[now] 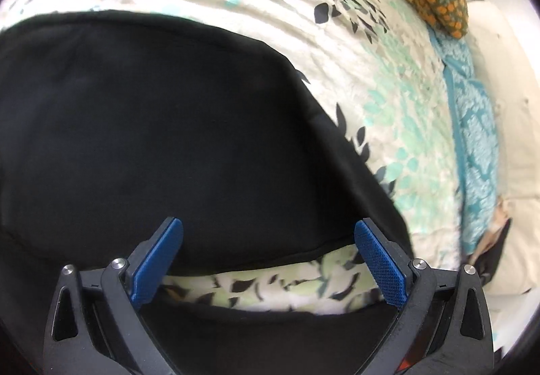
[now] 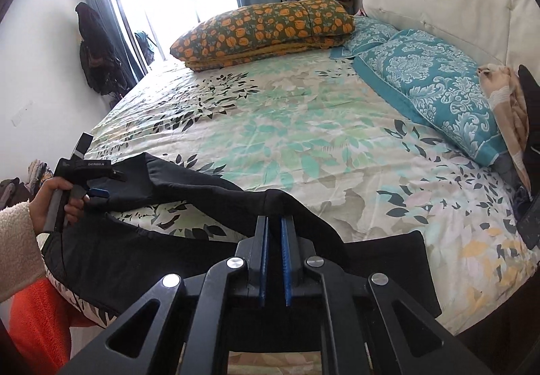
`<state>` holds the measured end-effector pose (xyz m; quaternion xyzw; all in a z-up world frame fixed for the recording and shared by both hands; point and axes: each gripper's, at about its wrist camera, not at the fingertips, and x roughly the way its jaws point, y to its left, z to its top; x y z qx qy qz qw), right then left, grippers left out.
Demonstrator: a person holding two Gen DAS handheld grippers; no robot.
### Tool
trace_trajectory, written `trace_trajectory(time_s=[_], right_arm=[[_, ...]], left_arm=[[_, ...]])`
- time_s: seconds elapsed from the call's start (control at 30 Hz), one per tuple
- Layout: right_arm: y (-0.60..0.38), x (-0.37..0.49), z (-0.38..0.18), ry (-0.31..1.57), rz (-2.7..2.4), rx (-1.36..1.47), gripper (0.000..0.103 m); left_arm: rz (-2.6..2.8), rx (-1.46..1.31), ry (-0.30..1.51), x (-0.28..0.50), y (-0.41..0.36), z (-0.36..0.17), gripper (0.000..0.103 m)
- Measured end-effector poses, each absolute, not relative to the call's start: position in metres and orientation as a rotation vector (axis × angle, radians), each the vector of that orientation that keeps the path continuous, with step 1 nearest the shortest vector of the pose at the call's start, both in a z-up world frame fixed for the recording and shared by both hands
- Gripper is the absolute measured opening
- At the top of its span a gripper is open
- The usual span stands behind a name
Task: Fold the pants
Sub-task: 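Grasp the trouser edge with the left tool while the right tool holds the fold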
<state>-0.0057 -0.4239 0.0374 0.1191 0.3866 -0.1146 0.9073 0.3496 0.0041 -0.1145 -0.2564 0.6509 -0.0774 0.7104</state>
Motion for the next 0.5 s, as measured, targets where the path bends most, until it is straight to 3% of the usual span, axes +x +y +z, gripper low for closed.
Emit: trace_trajectory(time_s=[0.17, 0.4, 0.43, 0.5], right_arm=[[-0.42, -0.023, 0.042, 0.763, -0.243, 0.251, 0.0], [-0.437, -0.045, 0.046, 0.786, -0.215, 0.353, 0.0], [-0.446, -0.046, 0.039, 0.806, -0.209, 0.432, 0.001], [-0.465, -0.049, 0.02, 0.826, -0.215, 0.589, 0.017]], left_arm=[[-0.12, -0.63, 1.463, 0.375, -0.003, -0.122, 0.102], [-0.006, -0.617, 1.457, 0.404, -0.004, -0.136, 0.101], [0.01, -0.616, 1.447, 0.406, -0.003, -0.138, 0.101], [0.014, -0.632, 1.434, 0.408, -0.001, -0.14, 0.101]])
